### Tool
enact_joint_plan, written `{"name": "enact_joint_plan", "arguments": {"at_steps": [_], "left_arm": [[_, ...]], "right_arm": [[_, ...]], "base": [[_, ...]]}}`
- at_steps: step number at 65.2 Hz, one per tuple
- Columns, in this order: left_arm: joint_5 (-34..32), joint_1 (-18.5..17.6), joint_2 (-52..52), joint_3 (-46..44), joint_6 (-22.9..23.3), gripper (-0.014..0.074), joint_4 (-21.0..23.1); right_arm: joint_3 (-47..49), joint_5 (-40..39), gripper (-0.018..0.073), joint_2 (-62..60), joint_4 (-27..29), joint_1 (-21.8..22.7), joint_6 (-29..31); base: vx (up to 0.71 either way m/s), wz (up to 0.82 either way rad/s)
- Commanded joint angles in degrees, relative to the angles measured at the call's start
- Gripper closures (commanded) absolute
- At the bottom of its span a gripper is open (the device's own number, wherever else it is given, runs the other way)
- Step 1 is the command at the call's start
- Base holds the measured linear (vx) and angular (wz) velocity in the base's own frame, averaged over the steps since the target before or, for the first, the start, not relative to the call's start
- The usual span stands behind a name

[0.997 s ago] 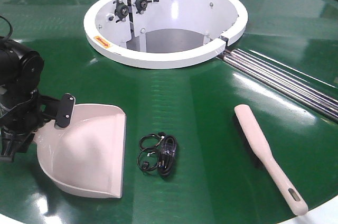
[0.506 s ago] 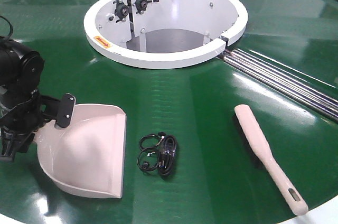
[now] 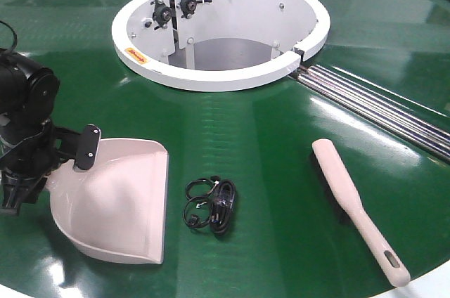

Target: Clean and inspect green conveyor with broom and dustpan

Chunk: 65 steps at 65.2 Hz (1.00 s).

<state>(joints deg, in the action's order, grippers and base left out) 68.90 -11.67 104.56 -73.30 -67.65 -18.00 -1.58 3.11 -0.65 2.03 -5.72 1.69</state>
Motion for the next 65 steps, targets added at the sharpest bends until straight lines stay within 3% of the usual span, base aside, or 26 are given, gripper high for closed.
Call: {"name": "enact_joint_plan", "arguments": {"at_steps": [1,29,43,49,65], "left_arm": [[1.4,-0.5,-2.8,-1.0,-0.1,0.0602,-0.2],[1.4,-0.5,-2.8,-1.0,-0.1,0.0602,-0.2],[1.4,-0.5,-2.8,-1.0,-0.1,0.0603,-0.2],[1.4,-0.5,-2.8,-1.0,-0.1,0.0603,-0.2],[1.4,-0.5,-2.8,-1.0,-0.1,0.0603,-0.2]], "right_arm": [[-0.2,-4.1,0.0568,-0.6,-0.5,0.3,0.3],[-0.2,-4.3,0.0568,-0.6,-0.5,0.3,0.3],[1.9,-10.5,0.0568,-0.6,-1.0,0.3,1.1],[6.7,-8.0,0.0568,0.9,-0.6,0.3,-0.4],[23.9,8.1,0.0568,16.3,2.1,0.3,-0.8]], "base": [[0.0,0.0],[0.0,0.0],[0.0,0.0],[0.0,0.0],[0.0,0.0]]}}
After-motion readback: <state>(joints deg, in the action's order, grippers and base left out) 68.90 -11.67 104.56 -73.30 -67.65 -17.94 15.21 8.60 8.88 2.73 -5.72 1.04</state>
